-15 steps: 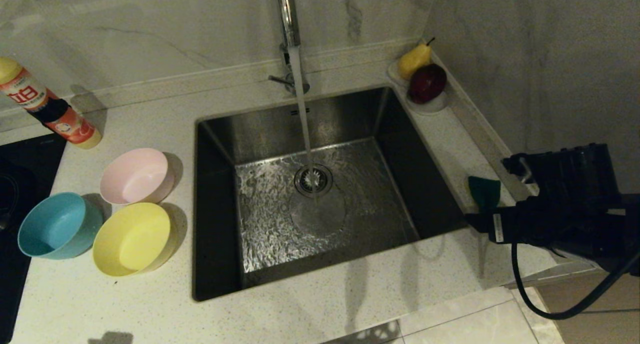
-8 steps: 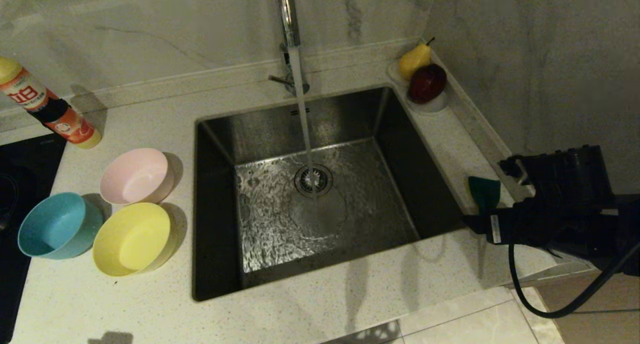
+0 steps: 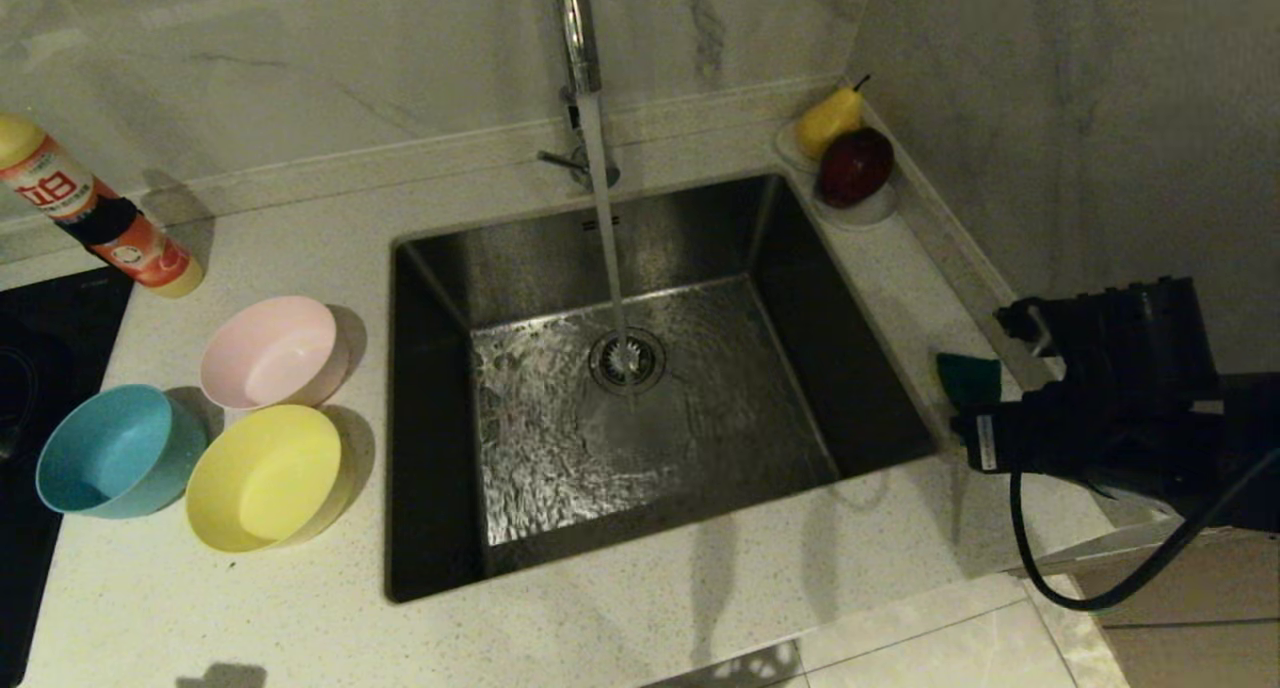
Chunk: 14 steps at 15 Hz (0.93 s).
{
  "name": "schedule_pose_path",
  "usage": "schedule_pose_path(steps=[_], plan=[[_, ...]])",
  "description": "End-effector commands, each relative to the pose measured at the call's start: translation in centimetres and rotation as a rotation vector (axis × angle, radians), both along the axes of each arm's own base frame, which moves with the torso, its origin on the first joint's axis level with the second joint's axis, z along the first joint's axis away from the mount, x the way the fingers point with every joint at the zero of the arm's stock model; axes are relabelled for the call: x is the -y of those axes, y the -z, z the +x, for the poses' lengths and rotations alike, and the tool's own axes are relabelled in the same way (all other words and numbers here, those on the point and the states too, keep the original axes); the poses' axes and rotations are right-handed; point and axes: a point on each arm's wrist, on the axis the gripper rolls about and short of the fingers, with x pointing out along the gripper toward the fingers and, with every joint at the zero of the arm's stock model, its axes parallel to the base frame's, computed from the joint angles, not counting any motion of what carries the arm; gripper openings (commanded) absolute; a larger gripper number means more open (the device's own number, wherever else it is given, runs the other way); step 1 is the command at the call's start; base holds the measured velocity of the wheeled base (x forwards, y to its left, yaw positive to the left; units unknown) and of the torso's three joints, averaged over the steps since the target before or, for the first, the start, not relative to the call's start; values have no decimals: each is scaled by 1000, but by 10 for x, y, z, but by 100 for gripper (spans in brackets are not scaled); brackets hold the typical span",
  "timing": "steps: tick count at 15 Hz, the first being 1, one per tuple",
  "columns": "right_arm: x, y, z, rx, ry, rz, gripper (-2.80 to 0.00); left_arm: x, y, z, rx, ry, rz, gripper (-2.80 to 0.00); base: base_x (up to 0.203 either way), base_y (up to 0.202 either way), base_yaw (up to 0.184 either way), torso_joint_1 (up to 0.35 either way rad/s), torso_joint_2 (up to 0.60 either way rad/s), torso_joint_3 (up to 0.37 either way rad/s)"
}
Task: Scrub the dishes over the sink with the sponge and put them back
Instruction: Pick up a bowl and the sponge
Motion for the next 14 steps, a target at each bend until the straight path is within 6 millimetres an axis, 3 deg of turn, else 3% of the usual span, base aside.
schedule_pose_path(steps=[1, 8, 14], plan=[[2, 7, 6, -21, 21, 5, -280, 0, 0, 0, -2, 1, 0, -280, 0, 0, 0, 0, 0, 0], [4, -3, 2, 9, 30, 34, -280, 0, 0, 0, -2, 0, 0, -280, 0, 0, 0, 0, 0, 0], [2, -34, -26, 64, -14, 53, -280, 0, 0, 0, -2, 1, 0, -280, 0, 0, 0, 0, 0, 0]])
